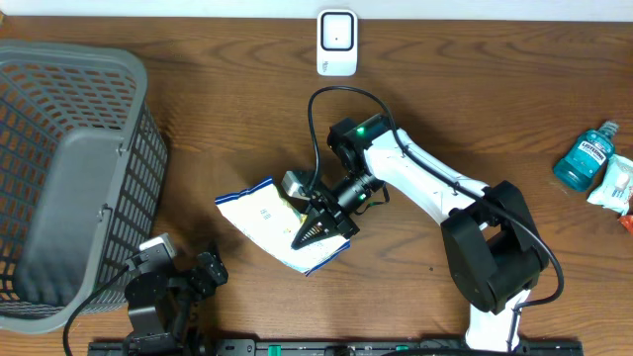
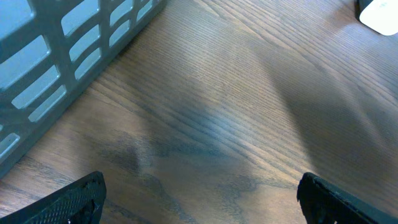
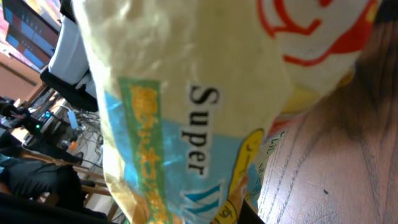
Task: Scan the item barcode
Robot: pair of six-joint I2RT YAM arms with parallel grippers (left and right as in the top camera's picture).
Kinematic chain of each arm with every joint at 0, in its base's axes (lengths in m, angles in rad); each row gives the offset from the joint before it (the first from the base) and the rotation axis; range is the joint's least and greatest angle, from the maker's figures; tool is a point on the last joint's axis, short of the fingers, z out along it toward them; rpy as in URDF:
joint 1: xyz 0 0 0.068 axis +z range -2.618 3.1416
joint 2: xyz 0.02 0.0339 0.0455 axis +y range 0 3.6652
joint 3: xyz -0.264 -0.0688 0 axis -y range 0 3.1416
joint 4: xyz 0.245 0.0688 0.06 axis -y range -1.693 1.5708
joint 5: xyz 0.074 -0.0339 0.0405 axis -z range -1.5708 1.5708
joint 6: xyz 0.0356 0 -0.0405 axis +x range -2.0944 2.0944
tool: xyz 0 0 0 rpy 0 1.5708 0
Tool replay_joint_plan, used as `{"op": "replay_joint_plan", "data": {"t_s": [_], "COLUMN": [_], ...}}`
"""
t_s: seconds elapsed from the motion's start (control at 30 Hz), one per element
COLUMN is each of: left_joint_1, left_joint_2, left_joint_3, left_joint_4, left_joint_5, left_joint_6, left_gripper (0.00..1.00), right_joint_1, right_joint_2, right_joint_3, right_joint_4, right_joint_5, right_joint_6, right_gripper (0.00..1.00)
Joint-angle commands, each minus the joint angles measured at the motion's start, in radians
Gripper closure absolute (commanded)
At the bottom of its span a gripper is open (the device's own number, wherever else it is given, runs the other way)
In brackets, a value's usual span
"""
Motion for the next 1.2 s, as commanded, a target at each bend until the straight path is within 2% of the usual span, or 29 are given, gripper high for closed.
{"op": "replay_joint_plan", "data": {"t_s": [0.0, 0.1, 0.23, 0.4, 0.43, 0.5, 0.6, 0.7, 0.83, 1.17], "left_joint_1": [0.002, 0.002, 0.002, 0.002, 0.002, 0.002, 0.002, 0.002, 0.002, 0.002], "left_joint_2": [-0.006, -0.006, -0.006, -0.006, -0.006, -0.006, -0.006, -0.006, -0.006, -0.006], "left_joint_3": [0.009, 0.009, 0.009, 0.009, 0.009, 0.009, 0.009, 0.009, 0.009, 0.008], "left_joint_4": [-0.003, -0.003, -0.003, -0.003, -0.003, -0.003, -0.003, -0.003, -0.003, -0.003], "left_joint_5": [-0.006, -0.006, -0.006, -0.006, -0.006, -0.006, -0.006, -0.006, -0.006, -0.006], "left_joint_6": [0.009, 0.009, 0.009, 0.009, 0.009, 0.009, 0.009, 0.009, 0.009, 0.009], "left_gripper": [0.02, 0.02, 0.02, 0.02, 0.02, 0.02, 0.02, 0.02, 0.02, 0.02], "right_joint_1": [-0.005, -0.018, -0.046, -0.084, -0.099, -0.117, -0.132, -0.131, -0.134, -0.167], "right_joint_2": [-0.013, -0.013, -0.013, -0.013, -0.013, -0.013, -0.013, -0.013, -0.007, 0.022], "right_joint_3": [-0.005, -0.005, -0.003, 0.032, 0.06, 0.101, 0.162, 0.178, 0.177, 0.177], "right_joint_4": [-0.01, -0.01, 0.04, 0.191, 0.247, 0.307, 0.359, 0.424, 0.517, 0.838], "right_joint_5": [-0.031, 0.031, 0.216, 0.412, 0.51, 0.661, 0.903, 1.136, 1.339, 1.536], "right_joint_6": [-0.029, -0.029, 0.019, 0.317, 0.452, 0.614, 0.743, 0.793, 0.792, 0.75], "right_gripper": [0.99, 0.99, 0.99, 0.99, 0.99, 0.99, 0.99, 0.99, 0.99, 0.99]}}
